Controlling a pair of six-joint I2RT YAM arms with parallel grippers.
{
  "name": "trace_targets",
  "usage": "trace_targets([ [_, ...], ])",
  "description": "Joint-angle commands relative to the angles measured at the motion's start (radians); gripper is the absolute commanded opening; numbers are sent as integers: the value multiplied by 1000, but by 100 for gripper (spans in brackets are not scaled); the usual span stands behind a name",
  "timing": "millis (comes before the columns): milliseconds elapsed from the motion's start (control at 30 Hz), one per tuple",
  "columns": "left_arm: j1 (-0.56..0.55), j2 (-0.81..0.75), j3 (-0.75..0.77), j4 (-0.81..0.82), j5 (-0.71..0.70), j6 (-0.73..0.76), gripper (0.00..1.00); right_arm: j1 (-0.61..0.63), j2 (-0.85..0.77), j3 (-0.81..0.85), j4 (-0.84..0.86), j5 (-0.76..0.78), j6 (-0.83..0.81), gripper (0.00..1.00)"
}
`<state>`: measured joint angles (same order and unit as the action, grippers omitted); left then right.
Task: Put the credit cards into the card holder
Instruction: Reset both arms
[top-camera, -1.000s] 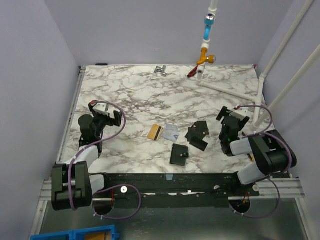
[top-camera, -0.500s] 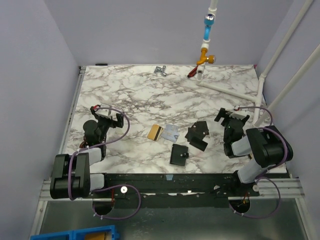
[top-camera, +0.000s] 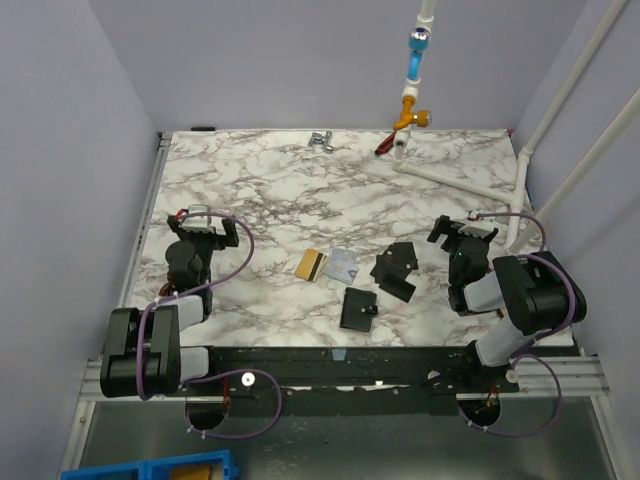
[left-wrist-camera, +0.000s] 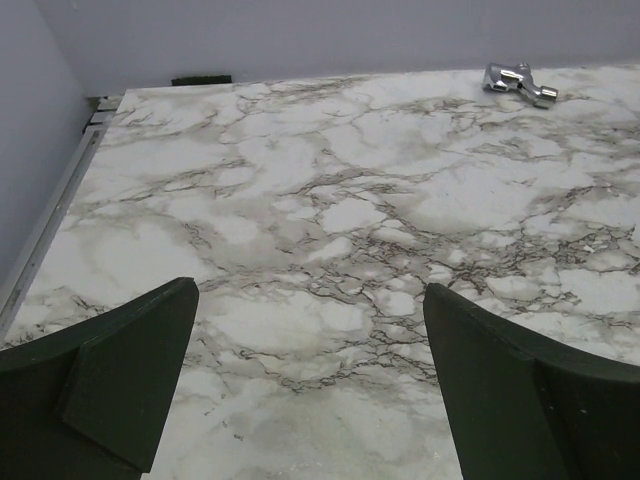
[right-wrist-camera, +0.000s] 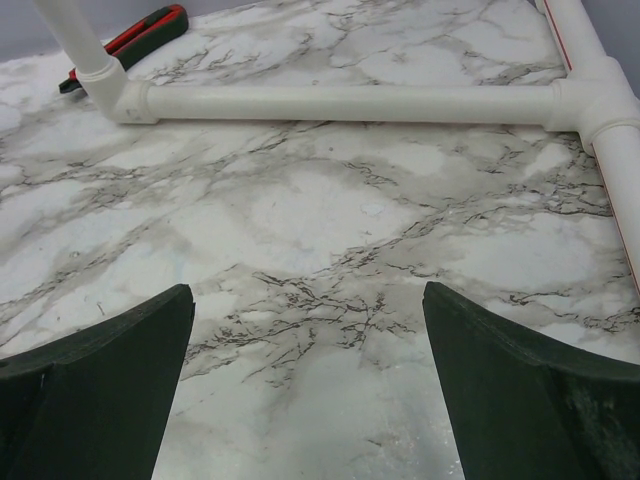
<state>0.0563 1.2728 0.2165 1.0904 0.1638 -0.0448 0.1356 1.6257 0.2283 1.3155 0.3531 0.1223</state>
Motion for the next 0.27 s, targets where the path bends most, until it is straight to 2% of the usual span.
trace_targets([
  [0, -12, 3, 22, -16, -83, -20, 99, -5, 8, 3, 38, -17, 0, 100],
  [233, -30, 5, 28, -25, -112, -7, 99, -5, 8, 3, 40, -16, 0, 100],
])
